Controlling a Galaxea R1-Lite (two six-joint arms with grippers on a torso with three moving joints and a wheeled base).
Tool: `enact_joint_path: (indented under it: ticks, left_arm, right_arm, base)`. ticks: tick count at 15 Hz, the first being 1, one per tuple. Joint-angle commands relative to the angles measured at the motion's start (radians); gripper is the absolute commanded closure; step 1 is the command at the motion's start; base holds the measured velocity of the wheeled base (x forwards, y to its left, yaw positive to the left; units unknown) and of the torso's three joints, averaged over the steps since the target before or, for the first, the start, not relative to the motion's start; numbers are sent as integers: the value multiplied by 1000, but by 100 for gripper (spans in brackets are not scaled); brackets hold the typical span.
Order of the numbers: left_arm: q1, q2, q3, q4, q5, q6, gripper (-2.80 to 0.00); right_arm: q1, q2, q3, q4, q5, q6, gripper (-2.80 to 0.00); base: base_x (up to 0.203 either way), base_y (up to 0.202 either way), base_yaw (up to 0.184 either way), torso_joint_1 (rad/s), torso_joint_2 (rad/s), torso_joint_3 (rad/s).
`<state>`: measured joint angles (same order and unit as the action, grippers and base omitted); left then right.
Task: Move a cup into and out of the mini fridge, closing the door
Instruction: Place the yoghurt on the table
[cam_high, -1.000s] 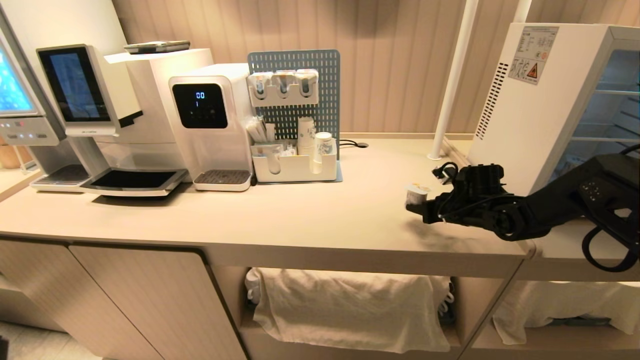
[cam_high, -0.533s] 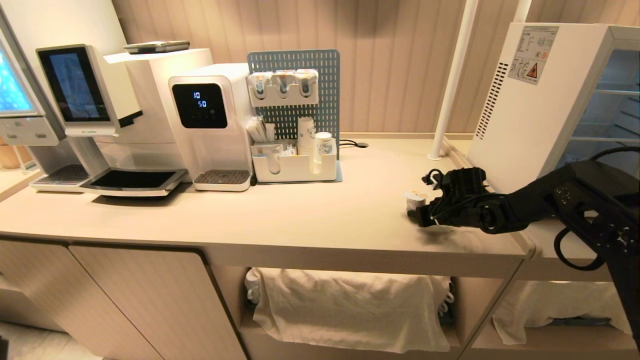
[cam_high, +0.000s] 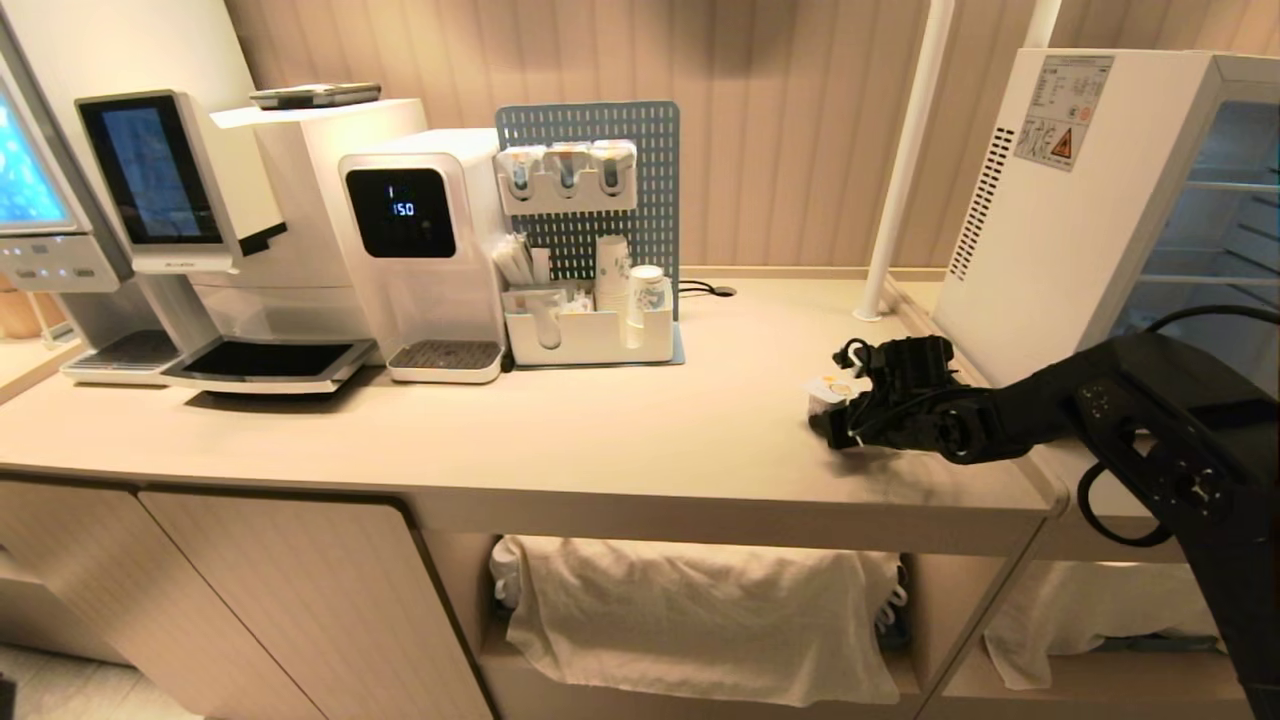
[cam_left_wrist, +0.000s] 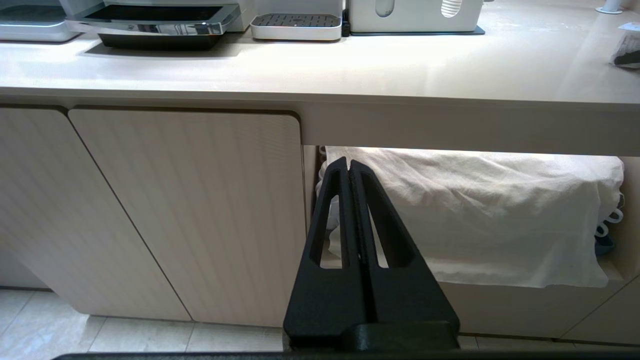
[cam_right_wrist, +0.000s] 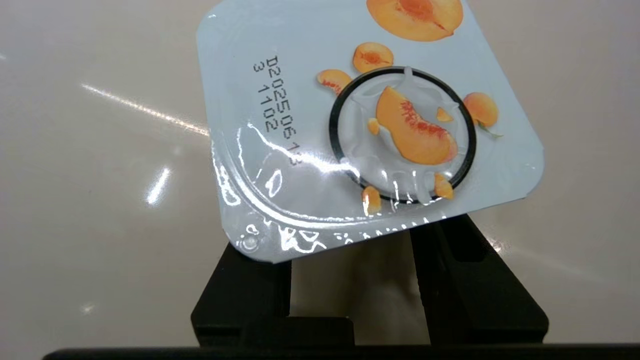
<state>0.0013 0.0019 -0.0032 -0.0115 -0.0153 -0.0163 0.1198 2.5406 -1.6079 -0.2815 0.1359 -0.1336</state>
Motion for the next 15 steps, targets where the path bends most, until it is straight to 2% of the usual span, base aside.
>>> enact_joint_path:
  ticks: [1, 2, 5, 9, 12, 15]
  left_arm:
    - [0, 0, 0, -1, 0, -1, 0]
    - [0, 0, 0, -1, 0, -1, 0]
    - [0, 0, 0, -1, 0, -1, 0]
    - [0, 0, 0, -1, 0, -1, 0]
    - [0, 0, 0, -1, 0, -1, 0]
    - [0, 0, 0, -1, 0, -1, 0]
  right_arm:
    - [0, 39, -27, 14, -18, -1, 0]
    - [0, 37, -26, 17, -22, 0, -280]
    - [-1, 9, -10, 18, -24, 10, -280]
    - [-2, -90, 106, 8, -16, 11, -280]
    - [-11, -245, 276, -17, 18, 10, -280]
    - [-23, -416, 520, -113, 56, 10, -280]
  base:
    - [0, 0, 0, 0, 0, 0]
    - [0, 0, 0, 0, 0, 0]
    - [0, 0, 0, 0, 0, 0]
    - [0, 0, 0, 0, 0, 0]
    - [0, 0, 0, 0, 0, 0]
    - [0, 0, 0, 0, 0, 0]
